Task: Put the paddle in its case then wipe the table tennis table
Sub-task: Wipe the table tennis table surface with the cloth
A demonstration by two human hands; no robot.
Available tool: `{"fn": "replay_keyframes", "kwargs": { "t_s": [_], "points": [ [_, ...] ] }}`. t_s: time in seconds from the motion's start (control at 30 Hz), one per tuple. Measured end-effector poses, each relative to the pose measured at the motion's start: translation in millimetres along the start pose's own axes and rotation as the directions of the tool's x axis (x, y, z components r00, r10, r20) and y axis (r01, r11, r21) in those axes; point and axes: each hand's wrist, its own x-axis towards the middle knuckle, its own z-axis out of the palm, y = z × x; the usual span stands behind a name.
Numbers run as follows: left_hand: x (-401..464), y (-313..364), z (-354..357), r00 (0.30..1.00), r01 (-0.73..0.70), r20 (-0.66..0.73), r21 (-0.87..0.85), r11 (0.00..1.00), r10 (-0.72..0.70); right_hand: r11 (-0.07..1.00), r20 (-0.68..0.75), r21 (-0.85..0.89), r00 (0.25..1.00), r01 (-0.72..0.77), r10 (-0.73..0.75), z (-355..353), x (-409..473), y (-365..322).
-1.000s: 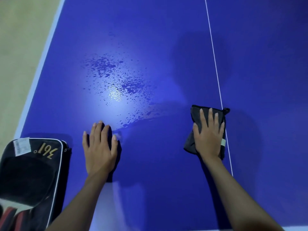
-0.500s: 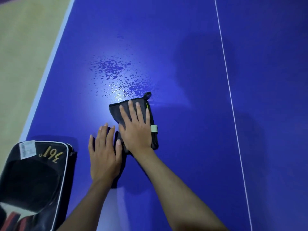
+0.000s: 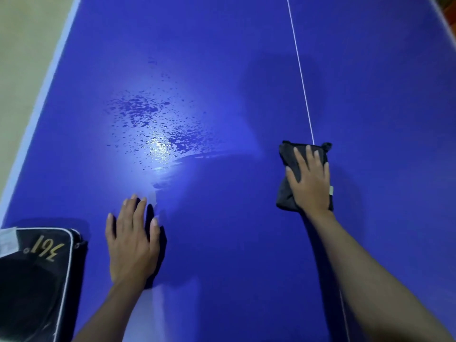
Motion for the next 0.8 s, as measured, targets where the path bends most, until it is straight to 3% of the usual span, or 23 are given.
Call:
{"fn": "replay_keyframes", "kwargs": {
  "t_s": [0.23,0.43,0.57,0.7,0.8],
  "points": [
    [1,1,3,0.998,-0.067,0.018,0.062,0.996,0.066,0.996,-0.037,-0.057,0.997,-0.069,0.067,17,9,-55],
    [2,1,3,0.997,-0.075,0.013,0.073,0.994,0.074,0.983,-0.076,-0.003,0.980,0.182,-0.181,39,20,-206],
    [1,-2,5,0.998,-0.069,-0.002,0.078,0.995,0.069,0.914,-0.023,0.040,0.915,0.403,-0.403,50,0,-296],
    [2,-4,5,0.998,-0.058,0.000,0.064,0.996,0.058,0.864,-0.043,0.083,0.868,0.496,-0.495,56,4,-296],
    [3,-4,4,0.999,-0.033,0.010,0.050,0.998,0.032,0.897,-0.097,0.133,0.906,0.422,-0.412,54,18,-258]
  ]
}}
